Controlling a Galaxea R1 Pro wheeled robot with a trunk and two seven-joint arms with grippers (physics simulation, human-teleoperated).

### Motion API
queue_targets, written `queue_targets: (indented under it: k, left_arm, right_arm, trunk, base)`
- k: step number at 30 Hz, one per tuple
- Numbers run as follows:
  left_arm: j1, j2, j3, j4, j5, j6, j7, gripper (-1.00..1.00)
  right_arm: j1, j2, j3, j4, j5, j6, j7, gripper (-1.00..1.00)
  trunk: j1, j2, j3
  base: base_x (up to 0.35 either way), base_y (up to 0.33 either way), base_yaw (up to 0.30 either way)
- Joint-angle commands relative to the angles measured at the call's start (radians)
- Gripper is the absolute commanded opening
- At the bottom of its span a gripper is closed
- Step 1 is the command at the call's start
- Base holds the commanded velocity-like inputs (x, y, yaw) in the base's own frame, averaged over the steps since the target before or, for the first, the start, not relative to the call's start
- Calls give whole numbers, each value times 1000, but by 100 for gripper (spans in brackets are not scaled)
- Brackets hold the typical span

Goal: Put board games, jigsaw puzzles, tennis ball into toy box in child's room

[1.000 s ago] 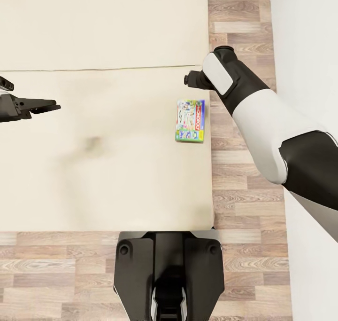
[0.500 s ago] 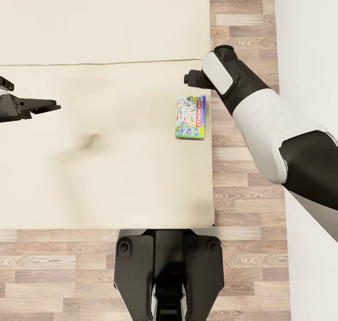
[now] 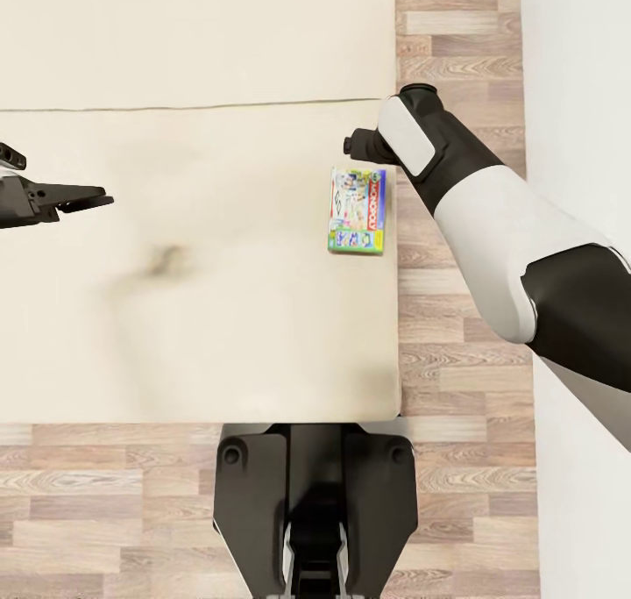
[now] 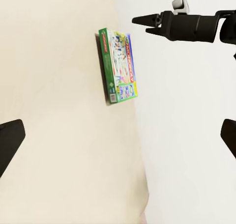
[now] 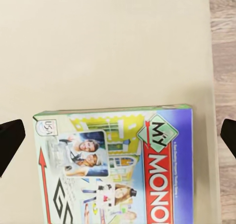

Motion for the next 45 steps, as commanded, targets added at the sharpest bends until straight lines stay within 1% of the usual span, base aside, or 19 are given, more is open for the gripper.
queue_targets:
  k: [1, 11, 20, 26, 33, 37, 39, 45]
  left_arm:
    - [0, 1, 0, 0, -1, 11, -4, 100]
    - [0, -1, -1, 0, 0, 11, -4, 100]
    - [0, 0, -3, 0, 0, 11, -4, 100]
    - [0, 0, -3, 0, -1, 11, -4, 100]
    - [0, 1, -3, 0, -1, 11, -4, 100]
    - [0, 1, -4, 0, -2, 11, -4, 100]
    - [0, 1, -4, 0, -2, 11, -4, 100]
    - [0, 1, -4, 0, -1, 11, -4, 100]
  right_arm:
    - [-1, 0, 5, -1, -9, 1, -9, 100]
    - [-2, 0, 9, -6, -8, 1, 4, 100]
    - [-3, 0, 11, -41, -7, 1, 38, 100]
    - [-5, 0, 12, -70, -7, 1, 41, 100]
    - [-5, 0, 13, -79, -6, 1, 42, 100]
    - [-5, 0, 24, -81, -2, 1, 43, 100]
    - [-5, 0, 40, -82, 12, 1, 43, 100]
    - [-4, 0, 67, -96, 45, 1, 41, 100]
  trunk:
    - [1, -2, -3]
    - [1, -2, -19]
    - [1, -2, -33]
    - [1, -2, -43]
    - [1, -2, -54]
    - [1, -2, -61]
    - [1, -2, -64]
    - [1, -2, -74]
  base:
    - [0, 0, 0]
    - [0, 0, 0]
    - [0, 0, 0]
    - [0, 0, 0]
    - [0, 0, 0]
    - [0, 0, 0]
    - [0, 0, 0]
    - [0, 0, 0]
